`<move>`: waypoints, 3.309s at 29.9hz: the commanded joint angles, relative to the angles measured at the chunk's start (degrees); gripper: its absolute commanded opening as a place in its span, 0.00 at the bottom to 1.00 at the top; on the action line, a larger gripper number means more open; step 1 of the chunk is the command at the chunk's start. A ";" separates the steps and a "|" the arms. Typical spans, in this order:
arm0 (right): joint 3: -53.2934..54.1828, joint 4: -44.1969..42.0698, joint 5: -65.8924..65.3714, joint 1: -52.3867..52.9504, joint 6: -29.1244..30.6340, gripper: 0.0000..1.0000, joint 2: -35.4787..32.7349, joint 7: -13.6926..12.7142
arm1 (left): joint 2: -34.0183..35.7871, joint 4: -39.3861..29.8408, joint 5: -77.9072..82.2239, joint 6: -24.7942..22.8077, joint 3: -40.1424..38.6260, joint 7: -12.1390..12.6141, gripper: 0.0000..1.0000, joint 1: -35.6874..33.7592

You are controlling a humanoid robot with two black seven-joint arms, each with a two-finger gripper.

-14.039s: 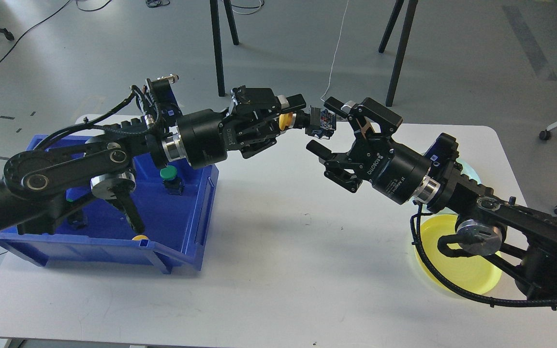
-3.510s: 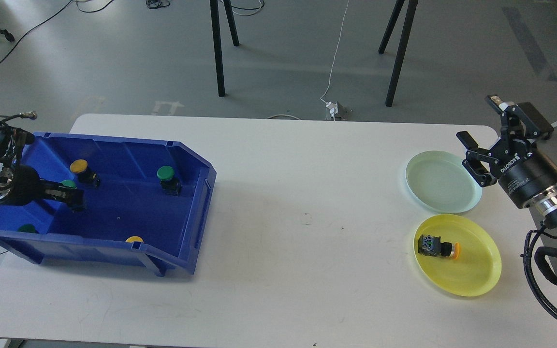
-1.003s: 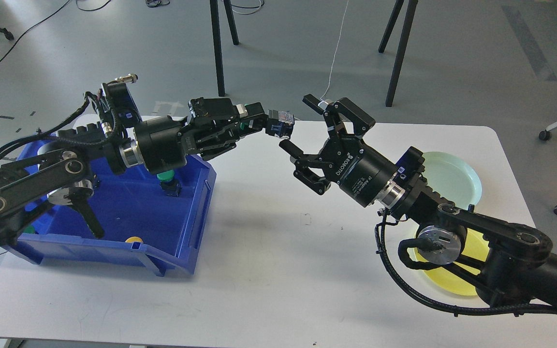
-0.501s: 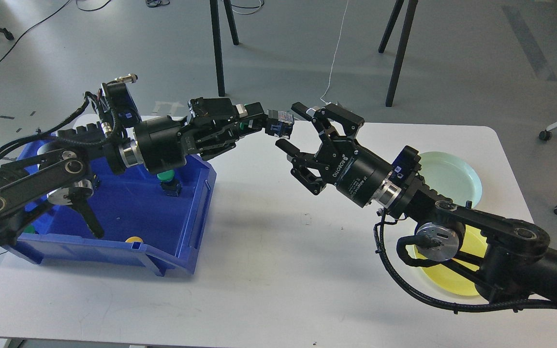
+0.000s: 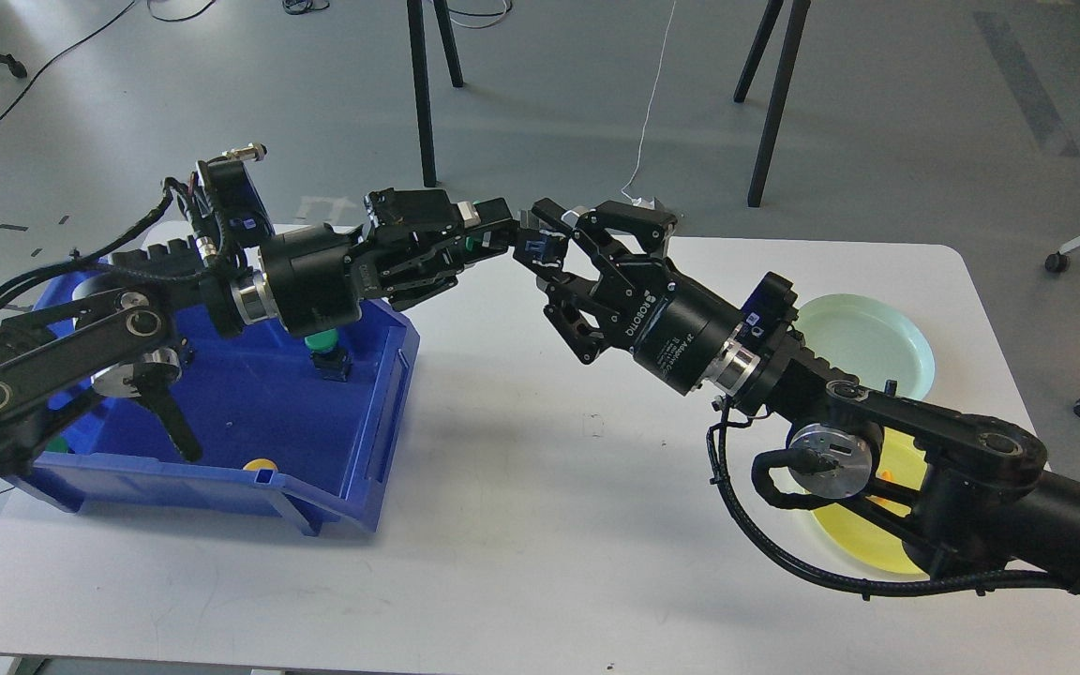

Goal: Pass button and place on color plate
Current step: 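Close the right gripper on the green button and open the left gripper, then carry the green button with the right gripper and release it on the pale green plate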

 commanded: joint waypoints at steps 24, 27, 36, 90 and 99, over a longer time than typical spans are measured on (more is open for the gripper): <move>-1.05 0.83 0.18 -0.61 0.02 0.04 -3.25 -0.08 | -1.15 0.20 0.27 0.00 -0.61 0.01 0.87 0.09; -0.34 1.01 0.18 -1.66 0.02 0.04 -6.93 0.10 | -1.15 0.29 0.27 0.00 -0.61 0.01 0.87 0.09; -0.60 -4.69 -7.97 -4.99 -12.26 0.04 -19.77 0.36 | -1.23 0.99 0.18 0.00 -0.70 0.01 0.87 0.09; 22.06 -12.82 -3.54 -9.48 -4.14 0.87 -17.32 -1.31 | 0.69 17.42 -19.92 0.00 -7.56 0.01 0.90 0.26; 26.90 -6.46 8.16 -10.71 4.58 0.96 -14.60 -0.69 | 0.52 22.00 -29.09 0.00 -10.81 0.01 0.94 5.53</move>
